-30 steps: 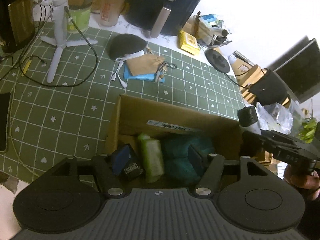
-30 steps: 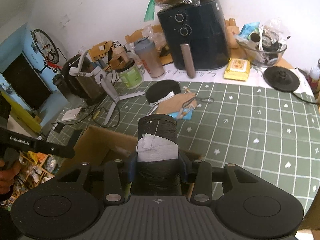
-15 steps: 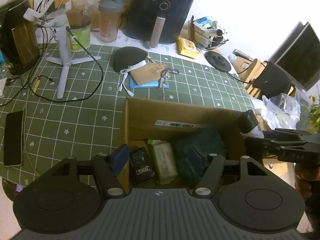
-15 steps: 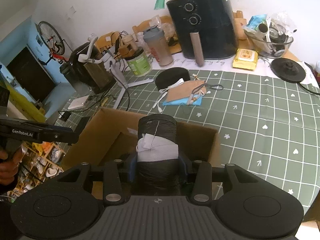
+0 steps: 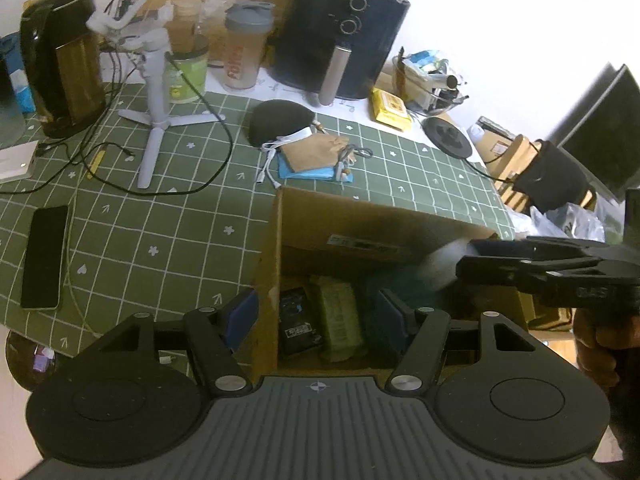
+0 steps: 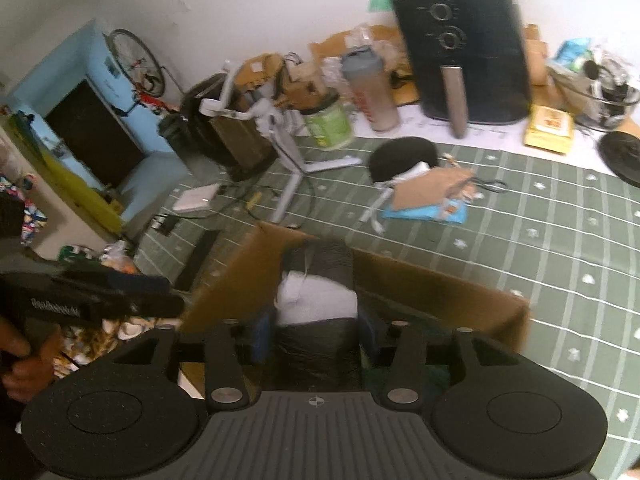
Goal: Organize soft objects
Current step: 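Lower the wipes and towel into the box and open both grippers, then withdraw both open tools from the box toward the items on the mat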
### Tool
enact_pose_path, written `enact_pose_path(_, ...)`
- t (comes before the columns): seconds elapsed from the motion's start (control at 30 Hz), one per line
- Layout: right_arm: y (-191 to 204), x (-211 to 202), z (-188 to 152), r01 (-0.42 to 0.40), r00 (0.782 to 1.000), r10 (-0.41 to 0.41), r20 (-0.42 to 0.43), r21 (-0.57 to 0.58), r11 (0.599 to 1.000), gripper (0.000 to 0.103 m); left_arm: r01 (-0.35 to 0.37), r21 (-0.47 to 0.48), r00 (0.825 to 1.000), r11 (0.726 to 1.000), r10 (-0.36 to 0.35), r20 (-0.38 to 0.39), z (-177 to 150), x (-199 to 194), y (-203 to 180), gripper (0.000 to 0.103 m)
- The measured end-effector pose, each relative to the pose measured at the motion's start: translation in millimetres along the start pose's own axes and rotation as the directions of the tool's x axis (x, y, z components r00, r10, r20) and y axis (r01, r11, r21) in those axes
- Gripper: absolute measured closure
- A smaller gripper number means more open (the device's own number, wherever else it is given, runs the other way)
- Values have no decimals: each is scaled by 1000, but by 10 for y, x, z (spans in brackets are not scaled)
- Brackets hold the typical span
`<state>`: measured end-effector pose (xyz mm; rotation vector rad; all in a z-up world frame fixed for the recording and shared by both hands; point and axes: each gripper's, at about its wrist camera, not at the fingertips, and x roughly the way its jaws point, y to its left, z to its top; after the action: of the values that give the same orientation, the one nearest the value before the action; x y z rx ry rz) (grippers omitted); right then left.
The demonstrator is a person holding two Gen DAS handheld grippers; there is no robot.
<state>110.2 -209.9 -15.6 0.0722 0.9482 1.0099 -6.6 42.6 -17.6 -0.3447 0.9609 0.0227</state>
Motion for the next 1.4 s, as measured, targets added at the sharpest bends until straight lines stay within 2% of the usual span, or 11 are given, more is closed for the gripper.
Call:
enact_pose_path(0.07,63,-1,23,2,1000,-2,9,-33,999,19,-6,-8,1000,1000,7,4,-4,-15,22,39)
enact_pose_path(0.17,93,18,20,15,1000,-16,-4,-66,998,7,-13,-22,1000,1000,14,10,1,-30,56,39)
enact_pose_path(0.27,61,26,-11,41,999,-42,-17,-64,997,0,-17,-27,1000,999,17,11,7,-23,65,39)
enact_pose_path(0.53,-61,-41,-128,134,989,-136,-48,-51,990,0,-7,18,1000,1000,7,15,94,29,-9,39)
enact_pose_path(0.8,-222,-199,-207,219,975,-219,-33,-13,976,0,12,80,1000,997,-14,19,228,99,-150,39)
enact_pose_path(1.03,-369,-314,-256,286,958,-286,-12,35,958,0,20,134,1000,991,-23,21,371,169,-257,39)
enact_pose_path(1.23,-452,-354,-298,369,929,-369,-1,33,929,0,24,173,999,985,-29,24,481,230,-327,39)
enact_pose_path(1.4,-505,-416,-287,385,921,-387,39,45,922,0,24,198,999,980,-30,29,556,270,-343,39)
